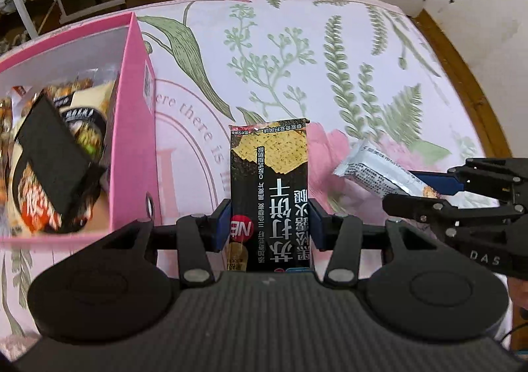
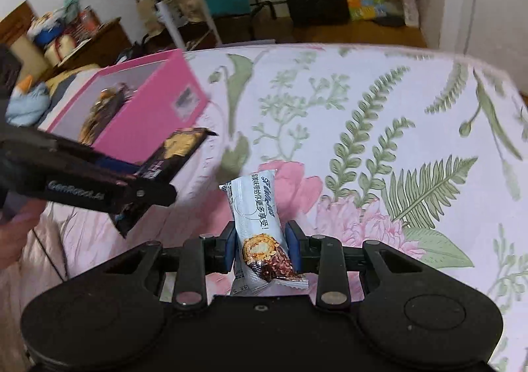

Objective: Organize snacks
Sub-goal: 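Carry both snacks into the pink box and open both tools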

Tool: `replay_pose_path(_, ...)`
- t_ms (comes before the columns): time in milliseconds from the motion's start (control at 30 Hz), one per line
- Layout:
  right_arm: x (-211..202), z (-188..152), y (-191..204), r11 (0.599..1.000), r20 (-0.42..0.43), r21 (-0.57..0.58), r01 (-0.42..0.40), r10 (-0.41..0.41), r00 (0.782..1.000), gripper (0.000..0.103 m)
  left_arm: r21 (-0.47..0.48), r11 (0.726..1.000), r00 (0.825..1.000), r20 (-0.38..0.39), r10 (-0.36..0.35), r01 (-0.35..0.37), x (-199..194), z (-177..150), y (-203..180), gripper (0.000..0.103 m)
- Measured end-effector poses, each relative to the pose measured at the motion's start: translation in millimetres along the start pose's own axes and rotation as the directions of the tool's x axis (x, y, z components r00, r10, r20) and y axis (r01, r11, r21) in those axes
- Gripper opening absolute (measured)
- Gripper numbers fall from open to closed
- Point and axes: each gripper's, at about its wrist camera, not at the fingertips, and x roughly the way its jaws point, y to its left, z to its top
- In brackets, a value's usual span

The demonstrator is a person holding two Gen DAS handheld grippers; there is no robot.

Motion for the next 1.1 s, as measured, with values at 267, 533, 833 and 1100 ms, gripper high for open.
replay_pose_path(267,-40,8,40,0.997,0.039,-0.078,-0.026,0.029,0.999,0.036,0.003,0.999,0.998,0.053,-0.032,0.032,-48,-17,5,0.046)
replay_pose_path(533,-51,18,74,0.989,0.069,-0.134,-0.061,0.071,0.995,0.036,-0.026,1.000,0.995,0.103,0.001,0.002,-81,-22,30,0.046)
replay_pose_path(833,-39,40,117,0.972,0.086,-0.202,-0.123,0.142,0.986,0.036,-0.115,0.993,0.978,0.202,0.045,-0.022,-122,-24,79,0.046)
replay_pose_path(1100,-17,68,140,0.967,0.118,-0.219,-0.129,0.158,0.980,0.036,-0.262,0.960,0.956,0.244,0.161,-0.095,-131,-23,147,0.046)
